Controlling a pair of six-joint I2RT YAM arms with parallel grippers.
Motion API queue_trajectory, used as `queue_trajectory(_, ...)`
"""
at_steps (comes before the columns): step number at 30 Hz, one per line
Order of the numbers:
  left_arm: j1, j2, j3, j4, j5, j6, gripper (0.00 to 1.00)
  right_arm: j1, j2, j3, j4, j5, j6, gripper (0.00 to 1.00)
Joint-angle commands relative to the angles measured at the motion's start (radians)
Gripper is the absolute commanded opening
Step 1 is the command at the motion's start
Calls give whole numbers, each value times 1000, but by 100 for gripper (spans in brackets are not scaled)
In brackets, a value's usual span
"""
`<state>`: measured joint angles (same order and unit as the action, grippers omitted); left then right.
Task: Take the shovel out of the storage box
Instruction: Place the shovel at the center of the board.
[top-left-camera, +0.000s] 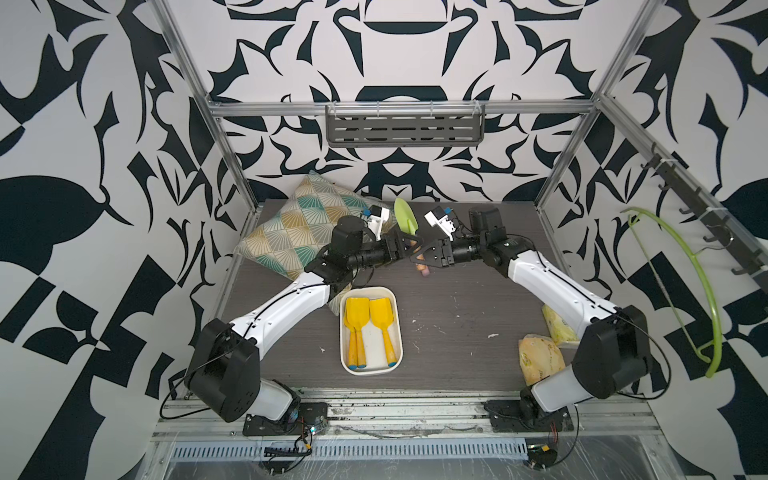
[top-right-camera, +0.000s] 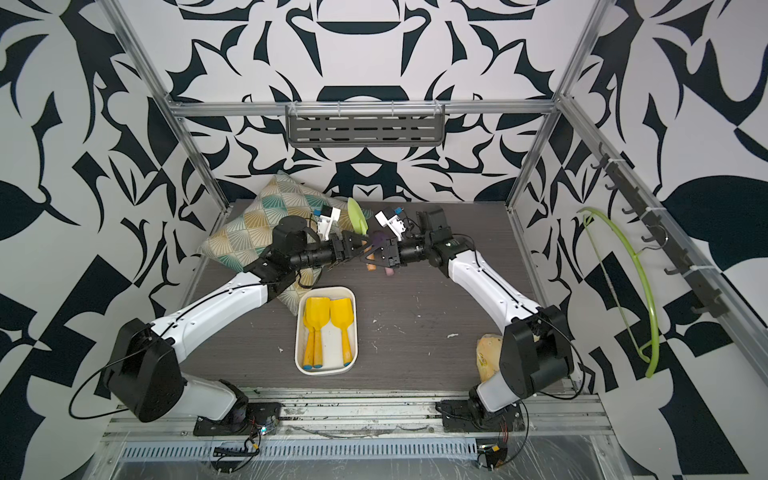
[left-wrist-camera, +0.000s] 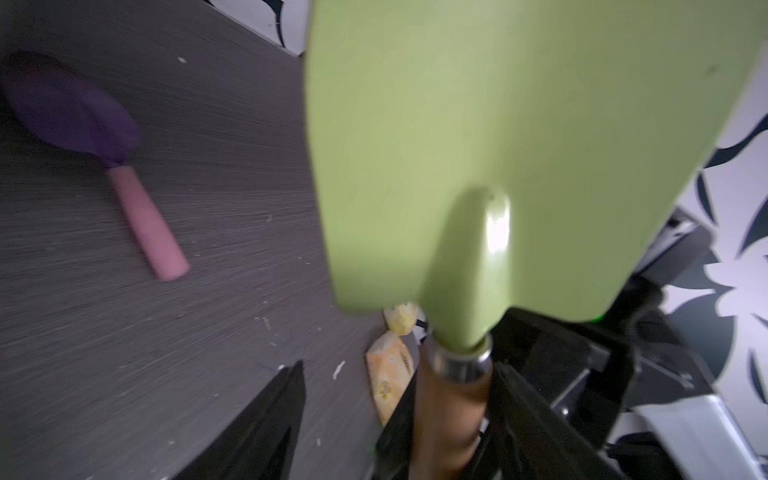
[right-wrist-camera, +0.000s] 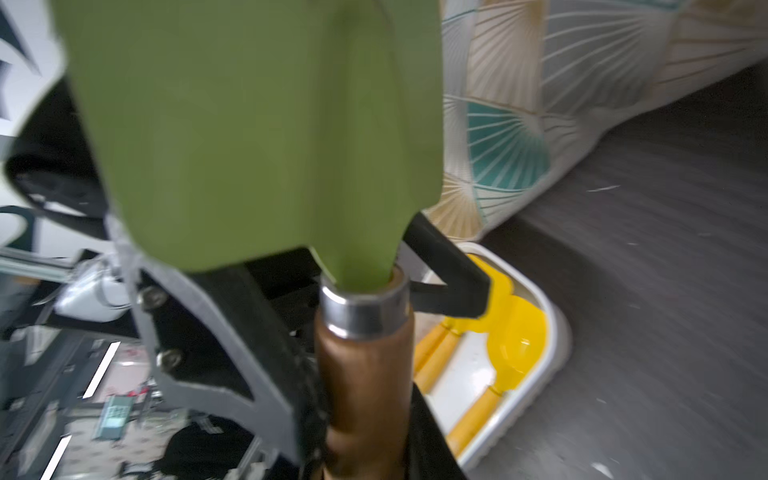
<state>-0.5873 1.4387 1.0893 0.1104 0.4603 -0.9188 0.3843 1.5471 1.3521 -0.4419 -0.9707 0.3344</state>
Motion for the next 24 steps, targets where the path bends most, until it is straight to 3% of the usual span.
queue_trajectory(1,13,-51,19,-186,-126,45,80,-1,3,98,-382,376,-223,0)
queue_trajectory(6,19,-53,12,-295,-160,75,79,3,51,128,-554,819,-230,0)
queue_trajectory(9,19,-44,34,-412,-206,124,78,8,112,156,-626,990,-241,0)
queue_trajectory(14,18,-33,38,-547,-233,183,77,8,212,206,-645,1058,-255,0)
queue_trajectory(24,18,-97,-53,-548,-255,205,77,8,492,418,-686,1137,-230,0)
